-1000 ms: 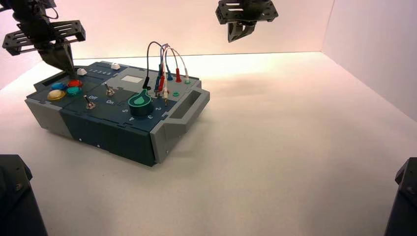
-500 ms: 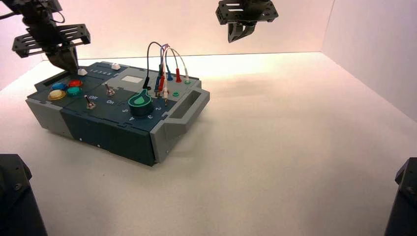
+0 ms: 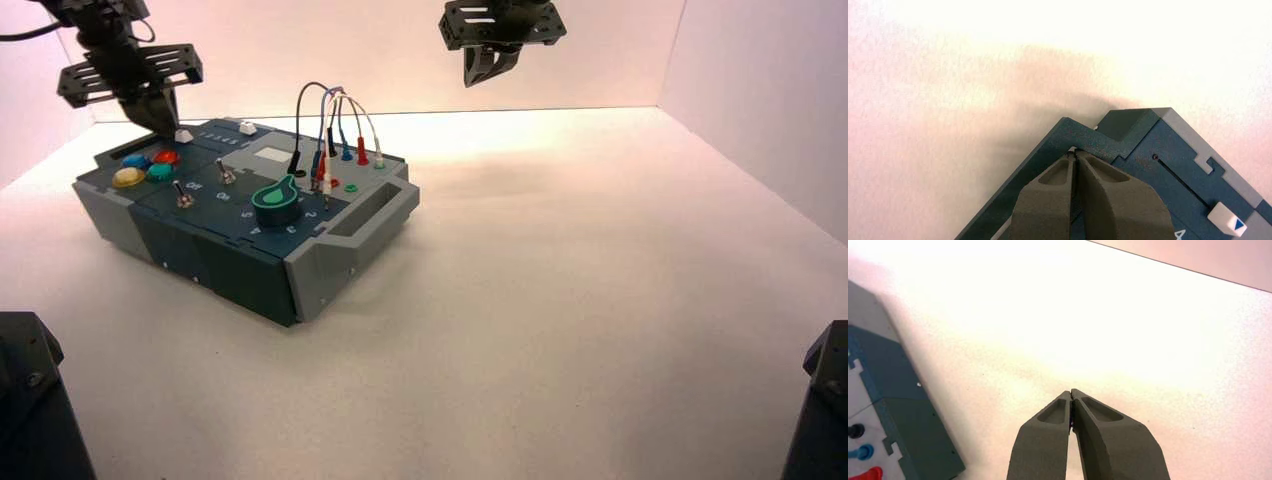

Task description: Move the box away.

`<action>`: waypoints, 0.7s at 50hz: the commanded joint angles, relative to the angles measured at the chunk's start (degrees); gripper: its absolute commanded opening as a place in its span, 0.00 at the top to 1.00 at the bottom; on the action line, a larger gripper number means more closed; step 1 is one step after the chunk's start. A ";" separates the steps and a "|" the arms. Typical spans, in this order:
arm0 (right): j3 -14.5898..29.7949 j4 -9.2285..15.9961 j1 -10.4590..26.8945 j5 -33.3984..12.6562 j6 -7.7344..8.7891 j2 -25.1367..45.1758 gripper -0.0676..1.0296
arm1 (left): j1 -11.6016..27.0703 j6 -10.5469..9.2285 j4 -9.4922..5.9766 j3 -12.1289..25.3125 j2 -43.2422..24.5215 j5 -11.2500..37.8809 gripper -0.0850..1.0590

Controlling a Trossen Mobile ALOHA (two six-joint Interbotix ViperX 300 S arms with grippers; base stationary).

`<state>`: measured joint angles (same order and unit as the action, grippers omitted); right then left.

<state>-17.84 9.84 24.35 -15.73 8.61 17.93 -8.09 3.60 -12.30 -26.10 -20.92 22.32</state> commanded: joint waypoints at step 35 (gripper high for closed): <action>0.18 1.58 2.99 -2.81 -0.18 -5.80 0.96 | 1.76 0.09 0.09 7.03 -5.01 1.14 0.95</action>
<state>-18.46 10.81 25.58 -18.02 8.61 15.38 -7.12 3.60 -12.22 -19.60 -24.35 24.08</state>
